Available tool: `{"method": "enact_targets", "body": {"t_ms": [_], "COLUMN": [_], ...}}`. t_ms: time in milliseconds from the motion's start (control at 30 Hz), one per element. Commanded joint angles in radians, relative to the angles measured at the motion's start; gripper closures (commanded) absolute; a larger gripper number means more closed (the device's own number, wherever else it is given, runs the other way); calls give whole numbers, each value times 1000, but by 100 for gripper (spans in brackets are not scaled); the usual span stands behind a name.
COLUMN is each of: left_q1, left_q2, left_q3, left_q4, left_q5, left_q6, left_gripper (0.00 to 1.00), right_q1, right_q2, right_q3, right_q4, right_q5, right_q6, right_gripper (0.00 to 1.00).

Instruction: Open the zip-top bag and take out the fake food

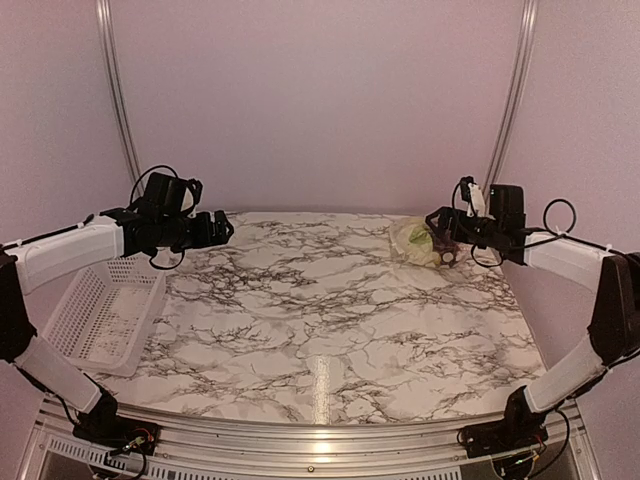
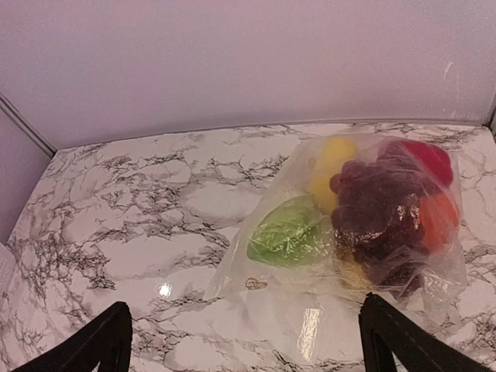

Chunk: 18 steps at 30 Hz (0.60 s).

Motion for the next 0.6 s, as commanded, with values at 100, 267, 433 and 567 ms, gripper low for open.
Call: {"method": "enact_targets", "body": {"t_ms": [100, 267, 433, 567], "left_q1": [-13, -14, -14, -15], "left_q2": [-3, -22, -18, -4], "left_q3": [9, 8, 30, 55], "left_q4": [-48, -47, -85, -129], "left_q5": [-70, -90, -99, -120], "left_q6": [-34, -20, 4, 12], "left_gripper": [1, 1, 1, 1], "right_q1": [-145, -224, -259, -270], "right_q2": [92, 201, 323, 417], "right_q3": [90, 167, 270, 347], "right_q4": [-68, -84, -110, -143], "right_q5": [8, 22, 31, 13], "right_q6": [23, 38, 40, 41], "right_gripper": [1, 3, 6, 11]}}
